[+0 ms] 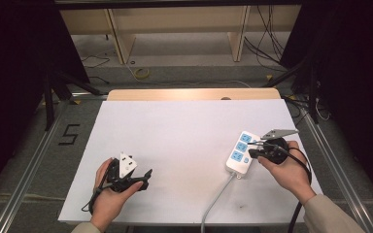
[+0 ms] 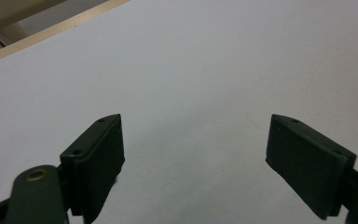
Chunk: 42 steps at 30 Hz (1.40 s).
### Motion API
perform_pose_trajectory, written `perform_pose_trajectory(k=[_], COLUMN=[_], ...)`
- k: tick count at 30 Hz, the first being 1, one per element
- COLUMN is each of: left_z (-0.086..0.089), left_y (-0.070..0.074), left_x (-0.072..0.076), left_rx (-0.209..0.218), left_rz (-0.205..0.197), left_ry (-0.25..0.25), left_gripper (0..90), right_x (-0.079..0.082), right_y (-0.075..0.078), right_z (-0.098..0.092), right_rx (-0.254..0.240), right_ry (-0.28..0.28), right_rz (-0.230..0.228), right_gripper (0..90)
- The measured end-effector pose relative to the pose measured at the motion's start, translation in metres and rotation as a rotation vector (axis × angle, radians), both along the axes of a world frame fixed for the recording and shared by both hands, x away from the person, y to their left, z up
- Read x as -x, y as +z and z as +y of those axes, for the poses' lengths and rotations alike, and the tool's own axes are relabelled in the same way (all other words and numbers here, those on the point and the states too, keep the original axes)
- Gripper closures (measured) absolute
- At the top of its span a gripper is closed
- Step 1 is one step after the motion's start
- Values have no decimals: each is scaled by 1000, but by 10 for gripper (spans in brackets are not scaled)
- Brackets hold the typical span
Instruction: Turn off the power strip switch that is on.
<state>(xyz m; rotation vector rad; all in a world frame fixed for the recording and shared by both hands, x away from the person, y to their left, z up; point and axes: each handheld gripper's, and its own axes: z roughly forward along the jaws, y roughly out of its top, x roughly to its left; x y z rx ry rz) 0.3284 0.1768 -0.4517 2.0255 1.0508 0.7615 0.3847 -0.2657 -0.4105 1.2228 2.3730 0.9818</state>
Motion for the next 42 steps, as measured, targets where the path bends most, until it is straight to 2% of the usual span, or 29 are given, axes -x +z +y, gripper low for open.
perform_pose_trajectory(k=[11, 18, 29, 34, 39, 42], left_z=[1, 0, 1, 1, 3, 4], left_y=[-1, -2, -2, -1, -1, -1], left_x=[1, 2, 2, 3, 4, 4], left_rx=[-4, -6, -8, -7, -9, 1], left_rz=[9, 17, 18, 17, 16, 21], left_ry=[-10, -19, -17, -17, -22, -20], left_gripper=[188, 189, 189, 188, 189, 188], right_x=[16, 30, 45, 50, 56, 58], right_y=[-5, -7, -16, -18, -19, -21], right_z=[-8, -10, -16, -16, -14, -14], right_rx=[-65, -73, -99, -93, -99, -104], right_ry=[40, 62, 53, 56, 68, 75], right_rz=[-20, -30, -43, -44, -64, -80], right_gripper=[900, 900, 890, 897, 878, 836])
